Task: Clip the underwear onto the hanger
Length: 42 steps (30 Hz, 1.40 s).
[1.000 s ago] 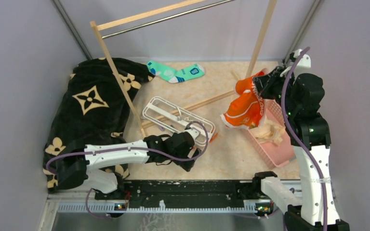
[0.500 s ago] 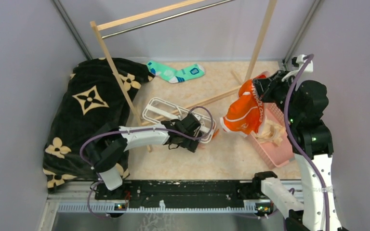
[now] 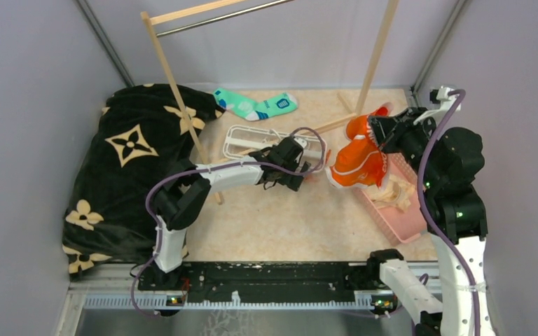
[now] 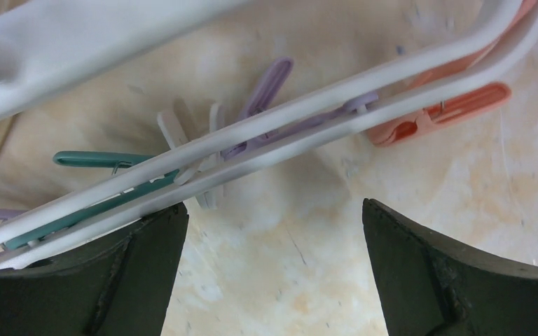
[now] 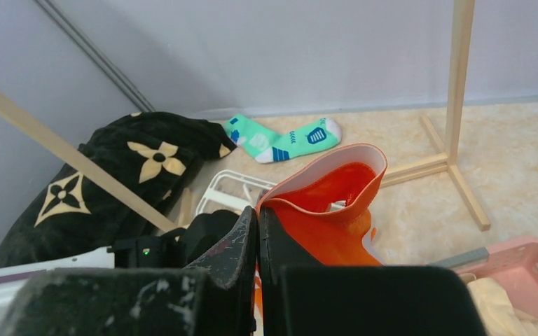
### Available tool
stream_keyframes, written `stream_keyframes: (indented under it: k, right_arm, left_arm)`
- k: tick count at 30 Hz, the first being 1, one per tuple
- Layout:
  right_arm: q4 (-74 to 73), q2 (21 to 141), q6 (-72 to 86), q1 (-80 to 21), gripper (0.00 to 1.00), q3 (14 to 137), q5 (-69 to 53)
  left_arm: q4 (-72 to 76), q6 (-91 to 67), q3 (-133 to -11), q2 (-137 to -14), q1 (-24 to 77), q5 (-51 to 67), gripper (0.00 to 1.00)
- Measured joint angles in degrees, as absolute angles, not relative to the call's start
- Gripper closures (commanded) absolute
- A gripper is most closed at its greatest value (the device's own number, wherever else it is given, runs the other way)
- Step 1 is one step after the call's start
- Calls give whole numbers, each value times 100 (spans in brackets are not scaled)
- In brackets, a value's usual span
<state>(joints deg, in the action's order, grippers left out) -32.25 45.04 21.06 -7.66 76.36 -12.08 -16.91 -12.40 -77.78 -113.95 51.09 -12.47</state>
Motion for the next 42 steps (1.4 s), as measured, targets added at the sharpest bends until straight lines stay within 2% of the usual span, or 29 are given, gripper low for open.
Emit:
stream_keyframes:
  k: [9, 13, 17, 20, 23, 29, 35, 42]
  right_arm:
    - [-3179, 4543, 2051, -770, 100, 7612, -1518]
    - [-3214, 4657, 1850, -770, 100, 7627, -1831]
    - [-3319, 4777, 1632, -777, 100, 7629, -2193]
    - [-3430, 4897, 1476, -897, 100, 7631, -2397]
    - [-3496, 5035, 1319, -1356, 100, 7631, -2401]
    - [-3695, 5509, 786, -3723, 100, 7631, -1857]
    - [-4101, 5870, 504, -5256, 100, 7701, -1496]
    - [-4274, 6191, 333, -5424, 98, 7769, -1479]
  left_arm:
    - [-1566, -652, -8785, -11931, 4534, -1236, 1]
    - [-1507, -565, -8779, -11819, 4414, -1035, 1]
    - [-1212, -644, -7876, -10871, 4418, -676, 0]
    - [-1009, -816, -6987, -9539, 4431, -423, 0]
    - [-742, -976, -6302, -8119, 4453, -342, 0]
    - [-633, -1020, -5655, -6077, 4453, -718, 0]
    - [-1236, -746, -5806, -5570, 4451, -1361, 0]
    - [-1737, -513, -6097, -5310, 4449, -1791, 0]
